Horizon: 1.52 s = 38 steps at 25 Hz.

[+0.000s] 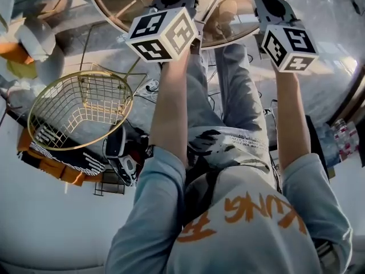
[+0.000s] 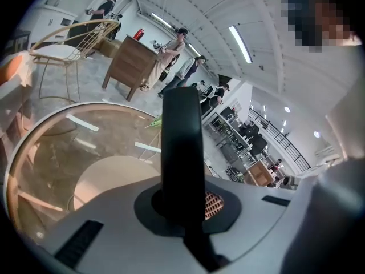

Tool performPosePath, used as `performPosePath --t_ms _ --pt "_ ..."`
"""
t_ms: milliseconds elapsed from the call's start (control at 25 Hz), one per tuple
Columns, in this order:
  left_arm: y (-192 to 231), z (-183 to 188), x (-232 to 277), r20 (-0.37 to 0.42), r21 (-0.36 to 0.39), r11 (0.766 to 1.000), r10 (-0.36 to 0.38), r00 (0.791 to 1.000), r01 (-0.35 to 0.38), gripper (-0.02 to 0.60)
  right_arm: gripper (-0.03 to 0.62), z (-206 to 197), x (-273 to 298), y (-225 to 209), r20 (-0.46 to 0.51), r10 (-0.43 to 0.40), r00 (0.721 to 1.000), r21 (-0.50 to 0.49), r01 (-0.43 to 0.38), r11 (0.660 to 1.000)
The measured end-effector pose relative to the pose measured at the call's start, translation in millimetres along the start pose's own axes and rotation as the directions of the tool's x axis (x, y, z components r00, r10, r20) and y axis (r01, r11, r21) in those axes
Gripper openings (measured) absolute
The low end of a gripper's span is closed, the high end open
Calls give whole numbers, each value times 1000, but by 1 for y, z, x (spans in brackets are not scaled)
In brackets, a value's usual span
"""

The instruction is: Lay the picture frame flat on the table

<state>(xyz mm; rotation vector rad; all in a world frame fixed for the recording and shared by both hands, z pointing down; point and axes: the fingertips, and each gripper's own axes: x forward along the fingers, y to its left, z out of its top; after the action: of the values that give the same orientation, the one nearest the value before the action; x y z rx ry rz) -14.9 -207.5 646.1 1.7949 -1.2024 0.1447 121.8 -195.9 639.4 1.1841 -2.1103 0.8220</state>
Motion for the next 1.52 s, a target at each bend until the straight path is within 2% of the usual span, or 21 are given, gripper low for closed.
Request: performPosePath --t_ms 160,320,560,680,880,1320,1520 --pt "-2 -2 14 -30 0 1000 -30 999 30 30 -2 -2 5 -11 25 -7 1000 19 6 1000" --pt "-2 -4 28 -64 18 999 -27 998 28 41 -2 1 5 -24 72 -15 997 52 11 999" --pt "18 -10 40 -142 61 997 56 988 -47 75 -2 -5 8 -34 107 -15 994 76 7 997" --pt "29 -10 44 -189 83 992 104 976 -90 104 -2 -3 10 -40 123 -23 992 84 13 996" --pt "33 -25 51 -273 121 987 134 953 -104 141 -2 -7 6 -48 144 -37 989 114 21 993" --pt "39 -47 48 -325 235 959 231 917 -159 277 -2 -16 9 -45 154 -31 988 136 10 991" --pt "47 -54 41 -333 232 957 247 910 -176 314 -2 -21 9 -41 148 -28 989 141 7 990"
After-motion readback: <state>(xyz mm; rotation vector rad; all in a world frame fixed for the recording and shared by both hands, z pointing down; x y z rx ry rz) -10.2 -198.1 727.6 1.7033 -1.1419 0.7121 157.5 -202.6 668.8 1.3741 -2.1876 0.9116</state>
